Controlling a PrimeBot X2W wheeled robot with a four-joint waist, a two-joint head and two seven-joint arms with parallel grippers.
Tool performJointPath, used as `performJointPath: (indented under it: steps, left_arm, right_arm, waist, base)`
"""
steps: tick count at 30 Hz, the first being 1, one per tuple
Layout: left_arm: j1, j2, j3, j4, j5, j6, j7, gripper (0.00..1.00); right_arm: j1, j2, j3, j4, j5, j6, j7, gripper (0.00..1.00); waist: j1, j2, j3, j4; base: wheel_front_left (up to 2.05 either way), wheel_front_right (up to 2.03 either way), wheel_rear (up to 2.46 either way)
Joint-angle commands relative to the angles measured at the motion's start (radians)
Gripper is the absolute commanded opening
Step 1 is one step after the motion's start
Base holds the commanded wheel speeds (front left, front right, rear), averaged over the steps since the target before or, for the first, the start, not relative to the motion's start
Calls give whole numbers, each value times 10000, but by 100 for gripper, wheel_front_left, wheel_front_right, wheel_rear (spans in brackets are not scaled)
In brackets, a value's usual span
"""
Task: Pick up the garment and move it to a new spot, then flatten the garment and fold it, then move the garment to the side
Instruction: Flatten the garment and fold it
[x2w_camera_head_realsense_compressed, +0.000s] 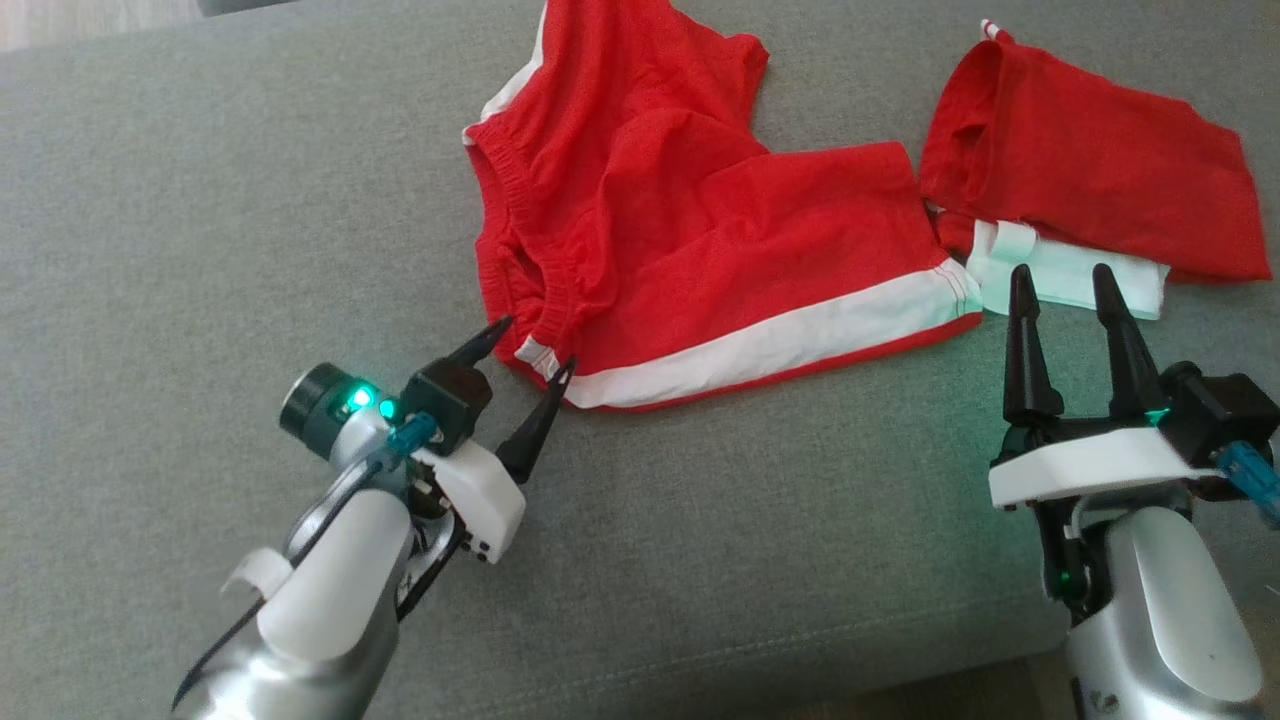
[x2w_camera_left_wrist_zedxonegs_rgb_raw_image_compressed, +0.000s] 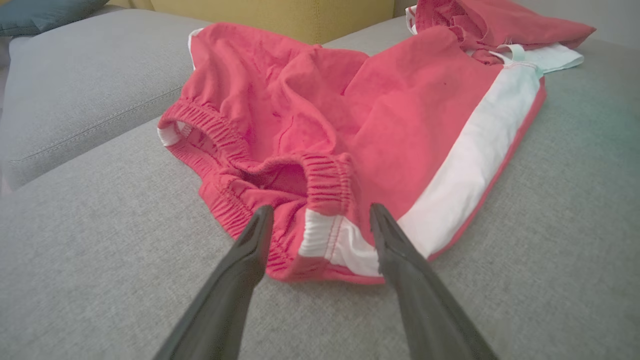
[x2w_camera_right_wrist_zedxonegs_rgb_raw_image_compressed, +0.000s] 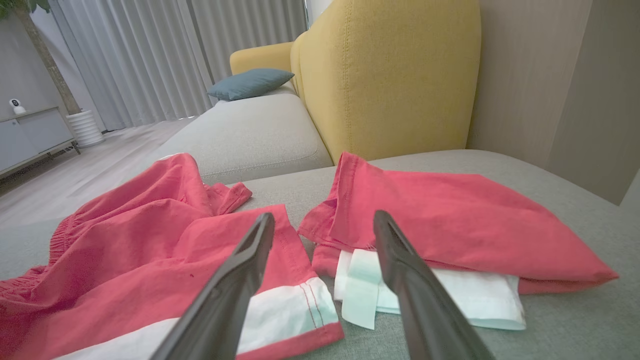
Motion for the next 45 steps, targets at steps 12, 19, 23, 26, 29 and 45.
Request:
performJointPath:
  steps: [12,19,23,26,29,45]
  left_arm:
    - [-956,410,-435,555,-563,5,82,0]
    - [-976,411,-244,328,-870,204,-150,0]
    - [-797,402,-26,-54,-991,422,-217,0]
    - [-633,396,12,-267,-1020,478,-231,0]
    - [-520,377,75,-462,-1041,560,-236,0]
    - [-266,364,187,-833,-968,627,-240,0]
  right_arm:
    - [-296,3,275,-125,127,19,-81,100]
    - [-267,3,233,59,95,19,-12,100]
    - [-237,3,355,287,142,19,216,100]
    - [-231,3,504,528,162,19,496,100]
    - [-281,3,599,768,264,19,717,100]
    - [-1032,3,850,2235,370,19,1108,100]
  waist:
    - [0,-1,177,-132]
    - [0,-1,119,-32]
    - [0,-1,46,112]
    - [0,-1,16,198]
    - [0,-1,19,264]
    - [0,-1,22,445]
  base:
    - [0,0,0]
    - [0,0,0]
    - [0,0,0]
    - [0,0,0]
    - [0,0,0]
    - [0,0,0]
